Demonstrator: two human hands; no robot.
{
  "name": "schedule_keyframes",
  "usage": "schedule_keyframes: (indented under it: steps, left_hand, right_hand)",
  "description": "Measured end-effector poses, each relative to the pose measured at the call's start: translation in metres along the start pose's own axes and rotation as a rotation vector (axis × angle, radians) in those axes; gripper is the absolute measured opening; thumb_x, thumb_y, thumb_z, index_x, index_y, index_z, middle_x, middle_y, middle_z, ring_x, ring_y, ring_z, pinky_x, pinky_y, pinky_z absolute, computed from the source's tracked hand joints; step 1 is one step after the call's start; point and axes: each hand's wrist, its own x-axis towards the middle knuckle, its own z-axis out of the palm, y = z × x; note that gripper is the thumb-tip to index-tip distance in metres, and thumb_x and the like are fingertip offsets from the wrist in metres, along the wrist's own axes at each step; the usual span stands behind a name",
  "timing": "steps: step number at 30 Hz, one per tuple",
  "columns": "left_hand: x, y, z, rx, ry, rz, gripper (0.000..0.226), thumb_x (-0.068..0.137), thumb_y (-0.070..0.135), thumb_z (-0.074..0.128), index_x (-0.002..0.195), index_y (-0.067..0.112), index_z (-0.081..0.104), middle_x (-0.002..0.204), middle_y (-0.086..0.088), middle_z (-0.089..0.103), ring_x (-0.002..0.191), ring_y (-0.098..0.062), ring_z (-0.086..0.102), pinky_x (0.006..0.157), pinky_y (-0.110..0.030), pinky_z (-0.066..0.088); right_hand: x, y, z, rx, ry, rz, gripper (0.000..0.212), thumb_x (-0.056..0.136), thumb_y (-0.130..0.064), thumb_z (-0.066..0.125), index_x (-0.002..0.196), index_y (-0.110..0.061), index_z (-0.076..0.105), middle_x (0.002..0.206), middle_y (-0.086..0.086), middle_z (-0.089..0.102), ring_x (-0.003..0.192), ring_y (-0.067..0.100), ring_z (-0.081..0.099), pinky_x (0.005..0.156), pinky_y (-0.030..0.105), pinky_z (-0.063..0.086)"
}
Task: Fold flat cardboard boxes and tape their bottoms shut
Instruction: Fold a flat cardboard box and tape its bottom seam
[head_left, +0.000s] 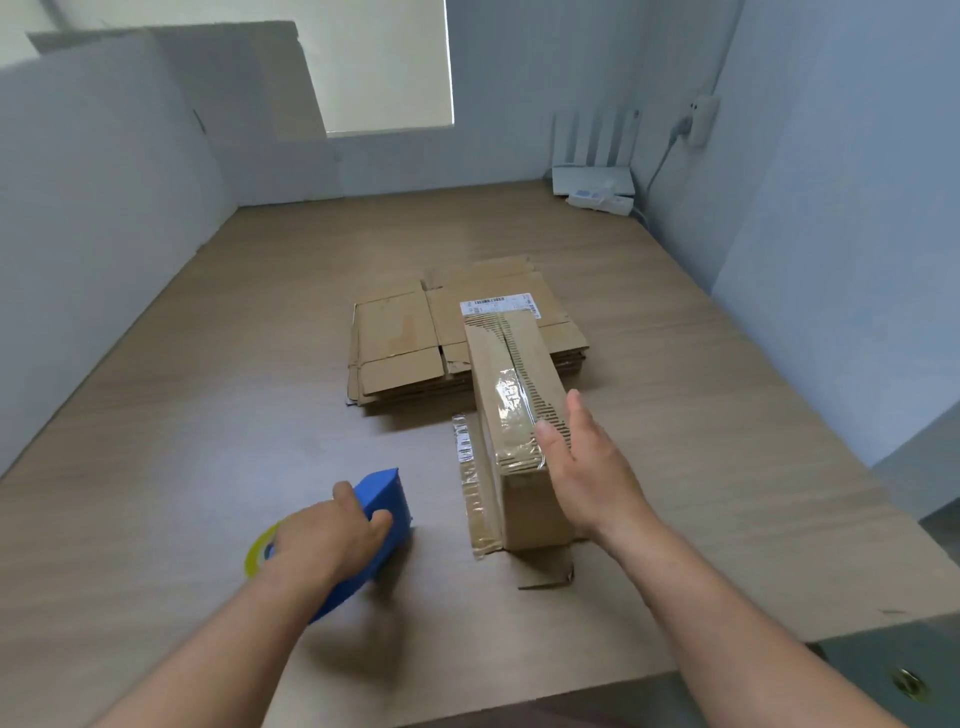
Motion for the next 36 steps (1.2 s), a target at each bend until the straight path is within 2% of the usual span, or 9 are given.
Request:
schedule_keyframes:
  steps: [3, 8, 11, 15, 21, 26, 29, 31, 36]
  left_hand:
    - [-0.002, -0.006, 0.02, -0.143, 0.061, 0.026, 0.028, 0.094, 0.04, 0.033, 0.111, 0.018, 0.035, 0.079, 0.002, 0.055, 0.072, -0.019, 0.056, 0.061, -0.033, 0.042]
    - [-0.019, 0.009, 0.009, -0.087, 0.039, -0.004, 0.063, 0.098, 0.051, 0.027, 0.147, 0.012, 0.02, 0.132, -0.01, 0.055, 0.116, -0.029, 0.055, 0.089, -0.036, 0.044]
    - [-0.042, 0.049, -0.012, -0.609, 0.119, 0.173, 0.067, 0.098, 0.053, 0.03, 0.153, 0.017, 0.014, 0.155, -0.004, 0.03, 0.141, -0.022, 0.031, 0.11, -0.029, 0.025]
    - [-0.064, 0.118, -0.02, -1.124, 0.045, 0.348, 0.062, 0.099, 0.05, 0.029, 0.153, 0.024, 0.014, 0.152, 0.005, 0.034, 0.139, -0.013, 0.032, 0.104, -0.02, 0.021]
    - [-0.064, 0.135, -0.009, -1.253, 0.066, 0.342, 0.052, 0.102, 0.042, 0.023, 0.153, 0.03, 0.015, 0.149, 0.005, 0.04, 0.134, -0.012, 0.038, 0.113, -0.033, 0.03]
    - [-0.057, 0.131, -0.012, -1.187, 0.067, 0.336, 0.059, 0.1, 0.048, 0.023, 0.153, 0.034, 0.001, 0.156, 0.004, 0.026, 0.14, -0.018, 0.031, 0.112, -0.033, 0.026]
    - [-0.056, 0.124, -0.017, -1.073, 0.117, 0.408, 0.075, 0.087, 0.066, 0.024, 0.148, 0.041, -0.011, 0.154, 0.005, 0.031, 0.131, -0.016, 0.041, 0.102, -0.028, 0.038]
    - [-0.056, 0.116, -0.023, -0.902, 0.179, 0.455, 0.089, 0.072, 0.079, 0.024, 0.147, 0.046, -0.01, 0.149, 0.009, 0.037, 0.12, -0.01, 0.048, 0.084, -0.02, 0.041]
    - [-0.046, 0.1, -0.031, -0.325, 0.363, 0.473, 0.101, 0.061, 0.086, 0.02, 0.15, 0.039, 0.016, 0.149, 0.01, 0.039, 0.126, -0.014, 0.048, 0.088, -0.028, 0.043]
  right_hand:
    - [0.002, 0.002, -0.001, 0.033, -0.018, 0.006, 0.062, 0.101, -0.039, 0.033, 0.153, -0.017, 0.006, 0.156, 0.003, 0.025, 0.142, 0.02, 0.025, 0.111, 0.032, 0.023]
    - [0.002, 0.004, -0.001, 0.041, -0.037, -0.019, 0.065, 0.101, -0.041, 0.034, 0.153, -0.016, 0.003, 0.158, 0.002, 0.021, 0.143, 0.019, 0.024, 0.111, 0.031, 0.022]
    - [0.0, 0.006, -0.001, 0.028, -0.028, -0.036, 0.069, 0.099, -0.046, 0.034, 0.153, -0.017, 0.003, 0.157, 0.002, 0.022, 0.142, 0.02, 0.025, 0.112, 0.034, 0.024]
    - [-0.004, 0.001, 0.002, -0.061, 0.043, -0.023, 0.079, 0.093, -0.056, 0.039, 0.152, -0.015, 0.006, 0.154, 0.005, 0.032, 0.136, 0.026, 0.036, 0.107, 0.041, 0.035]
    - [0.002, 0.018, -0.006, 0.093, 0.02, -0.017, 0.05, 0.101, -0.034, 0.037, 0.149, -0.02, 0.029, 0.144, 0.002, 0.047, 0.13, 0.022, 0.045, 0.104, 0.031, 0.034]
    - [0.015, 0.033, -0.042, 0.369, -0.178, -0.048, 0.037, 0.102, -0.028, 0.039, 0.135, -0.018, 0.051, 0.128, 0.0, 0.061, 0.122, 0.016, 0.054, 0.099, 0.023, 0.043]
    - [0.02, 0.03, -0.056, -0.121, -0.195, -0.246, 0.079, 0.078, -0.078, 0.036, 0.146, -0.038, 0.029, 0.129, -0.008, 0.058, 0.115, 0.013, 0.055, 0.096, 0.035, 0.045]
    - [0.022, 0.024, -0.059, -0.411, -0.165, -0.362, 0.102, 0.058, -0.094, 0.022, 0.147, -0.045, 0.015, 0.117, -0.005, 0.057, 0.102, 0.015, 0.056, 0.082, 0.035, 0.048]
    - [0.029, 0.028, -0.053, -0.598, -0.181, -0.67, 0.071, 0.086, -0.063, 0.047, 0.148, -0.036, 0.027, 0.109, 0.002, 0.051, 0.099, 0.019, 0.052, 0.075, 0.029, 0.041]
